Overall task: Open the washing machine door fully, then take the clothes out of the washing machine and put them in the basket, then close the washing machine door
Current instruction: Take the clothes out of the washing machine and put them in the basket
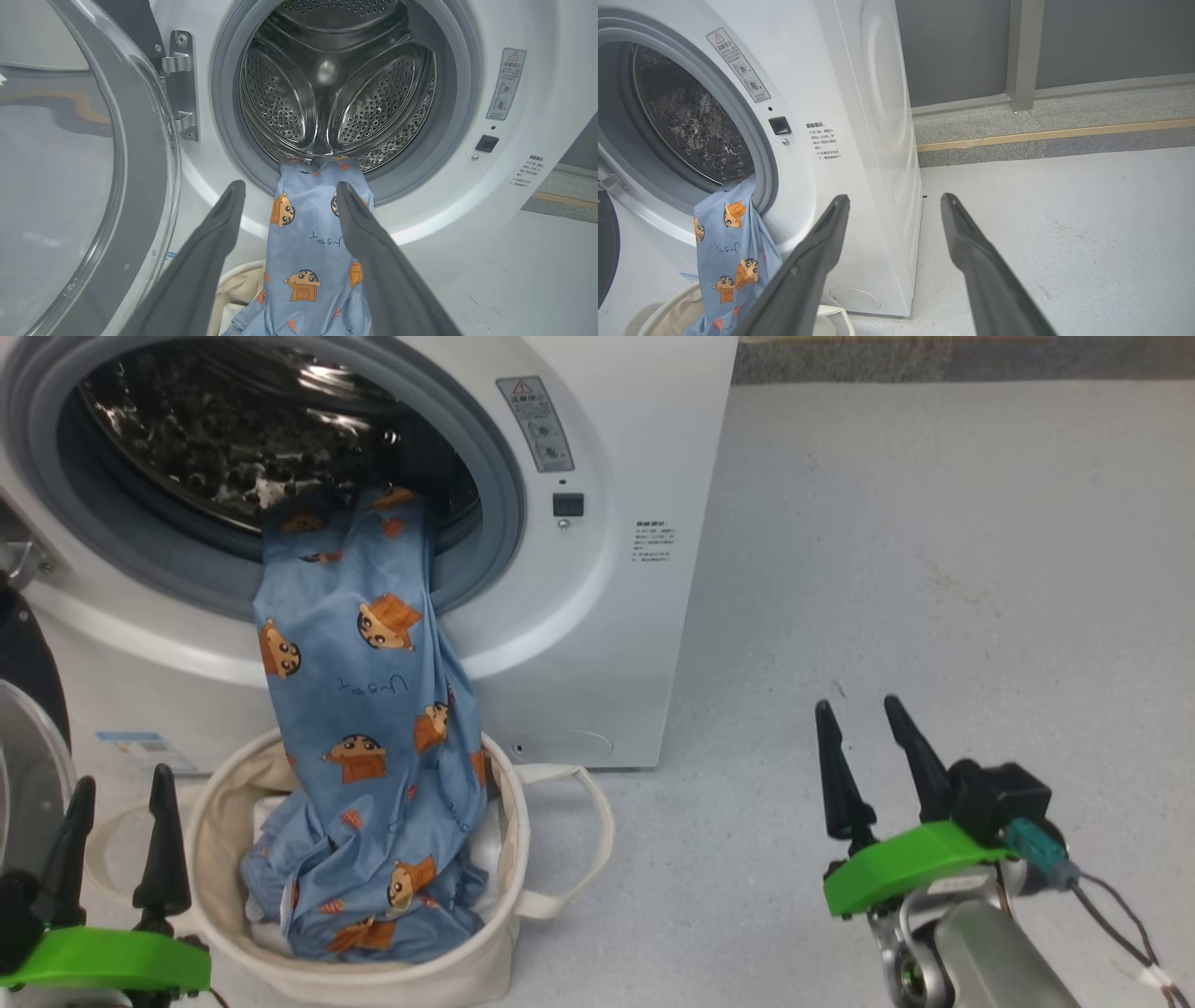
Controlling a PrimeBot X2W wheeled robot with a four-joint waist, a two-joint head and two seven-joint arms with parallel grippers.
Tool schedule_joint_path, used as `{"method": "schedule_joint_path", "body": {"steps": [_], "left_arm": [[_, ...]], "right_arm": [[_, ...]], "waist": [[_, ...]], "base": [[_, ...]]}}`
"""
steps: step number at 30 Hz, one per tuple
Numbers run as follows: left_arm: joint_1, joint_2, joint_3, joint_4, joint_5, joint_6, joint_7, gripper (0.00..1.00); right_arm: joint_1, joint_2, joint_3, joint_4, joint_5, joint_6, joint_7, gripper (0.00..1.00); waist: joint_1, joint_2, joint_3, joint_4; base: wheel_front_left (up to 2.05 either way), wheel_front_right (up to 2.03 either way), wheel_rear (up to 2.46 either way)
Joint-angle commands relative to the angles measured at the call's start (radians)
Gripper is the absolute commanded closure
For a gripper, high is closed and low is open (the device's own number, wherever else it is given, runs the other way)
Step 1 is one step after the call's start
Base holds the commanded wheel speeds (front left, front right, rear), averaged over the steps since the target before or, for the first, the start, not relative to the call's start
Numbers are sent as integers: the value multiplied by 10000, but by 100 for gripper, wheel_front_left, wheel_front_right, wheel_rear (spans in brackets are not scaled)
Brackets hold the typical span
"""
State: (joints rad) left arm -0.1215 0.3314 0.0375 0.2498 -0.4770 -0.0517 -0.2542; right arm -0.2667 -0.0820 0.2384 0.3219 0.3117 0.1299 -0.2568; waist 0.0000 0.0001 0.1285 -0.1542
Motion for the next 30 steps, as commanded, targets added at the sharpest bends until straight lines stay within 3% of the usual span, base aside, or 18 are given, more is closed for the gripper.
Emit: {"method": "schedule_joint_path", "body": {"steps": [1,30], "left_arm": [[-264,304,429,-323,40,42,-21,0],[-966,516,-93,777,243,5,22,0]], "right_arm": [[40,83,214,-228,88,8,-49,0],[-14,85,172,-188,92,8,-49,0]], "waist": [[0,-1,-65,15],[0,-1,-159,-14]], "base": [[0,0,0],[0,0,0]]}}
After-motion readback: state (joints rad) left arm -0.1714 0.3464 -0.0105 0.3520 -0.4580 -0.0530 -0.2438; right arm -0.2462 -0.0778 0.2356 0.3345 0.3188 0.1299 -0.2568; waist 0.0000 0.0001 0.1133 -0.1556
